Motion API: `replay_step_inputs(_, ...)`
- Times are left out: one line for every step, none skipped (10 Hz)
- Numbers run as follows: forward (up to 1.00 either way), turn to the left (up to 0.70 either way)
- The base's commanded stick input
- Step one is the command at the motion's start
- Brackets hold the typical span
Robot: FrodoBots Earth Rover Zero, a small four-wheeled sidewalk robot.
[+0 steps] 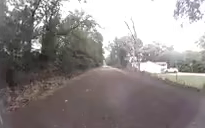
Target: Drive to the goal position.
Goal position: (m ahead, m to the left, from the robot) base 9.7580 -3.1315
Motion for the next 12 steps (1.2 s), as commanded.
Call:
replay_step_inputs(0.7,0.0)
replay_step_inputs(0.7,0.0)
replay_step_inputs(0.7,0.0)
replay_step_inputs(0.7,0.0)
replay_step_inputs(0.7,0.0)
replay_step_inputs(0.7,0.0)
replay_step_inputs(0.7,0.0)
replay_step_inputs(0.7,0.0)
replay_step_inputs(0.7,0.0)
replay_step_inputs(0.7,0.0)
replay_step_inputs(0.7,0.0)
replay_step_inputs(0.7,0.0)
